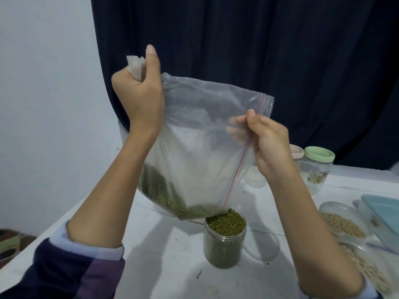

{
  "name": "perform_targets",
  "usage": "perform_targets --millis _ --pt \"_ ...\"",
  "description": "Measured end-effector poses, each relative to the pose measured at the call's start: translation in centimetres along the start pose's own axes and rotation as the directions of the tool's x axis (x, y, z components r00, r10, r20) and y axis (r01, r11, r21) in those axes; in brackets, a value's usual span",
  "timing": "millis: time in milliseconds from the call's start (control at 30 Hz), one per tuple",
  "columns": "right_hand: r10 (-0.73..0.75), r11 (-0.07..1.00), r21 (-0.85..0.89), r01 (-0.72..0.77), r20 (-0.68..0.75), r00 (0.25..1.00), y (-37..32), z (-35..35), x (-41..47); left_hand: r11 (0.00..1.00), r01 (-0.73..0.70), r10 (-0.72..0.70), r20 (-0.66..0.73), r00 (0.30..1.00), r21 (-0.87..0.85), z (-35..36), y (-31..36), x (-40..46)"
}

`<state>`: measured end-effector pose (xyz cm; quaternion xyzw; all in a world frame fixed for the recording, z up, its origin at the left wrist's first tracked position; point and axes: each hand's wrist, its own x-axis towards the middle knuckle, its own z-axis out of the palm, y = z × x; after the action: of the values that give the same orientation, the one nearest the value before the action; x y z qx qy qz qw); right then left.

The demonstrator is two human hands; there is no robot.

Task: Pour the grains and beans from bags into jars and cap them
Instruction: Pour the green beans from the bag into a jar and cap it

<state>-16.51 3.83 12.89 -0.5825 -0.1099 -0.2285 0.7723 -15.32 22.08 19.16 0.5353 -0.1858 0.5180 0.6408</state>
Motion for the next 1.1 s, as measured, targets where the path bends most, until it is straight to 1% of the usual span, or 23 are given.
perform_targets --millis 267,400,467,800,1000,1100 --pt "-0.004 0.999 0.037 0.005 -0.025 1.000 0.3 0.2 0.5 1.000 -0.006 0.006 0.003 1.000 -0.016 0.2 -0.3 0.4" --pt "-0.008 1.000 0.018 0.008 -0.004 1.000 0.6 0.5 0.2 1.000 -0.007 0.007 0.001 1.000 -0.004 0.1 -0.4 0.7" --pt "-0.011 1.000 0.029 0.012 -0.027 1.000 0.7 0.5 0.2 1.000 -0.009 0.009 -0.001 1.000 -0.009 0.0 -0.5 0.8" --pt "-0.004 1.000 0.005 0.004 0.003 1.000 0.5 1.0 -0.2 1.000 -0.011 0.011 -0.031 0.999 0.011 -0.7 -0.5 1.2" --pt "0.026 1.000 -0.014 -0.025 0.078 0.997 -0.5 2.4 -0.5 0.999 0.048 -0.045 -0.111 0.993 0.016 -2.6 -0.7 1.7" --pt "0.048 0.997 -0.067 -0.040 0.119 0.992 -0.8 3.6 -0.7 0.988 0.151 -0.145 -0.191 0.971 0.018 -4.2 -1.5 1.9"
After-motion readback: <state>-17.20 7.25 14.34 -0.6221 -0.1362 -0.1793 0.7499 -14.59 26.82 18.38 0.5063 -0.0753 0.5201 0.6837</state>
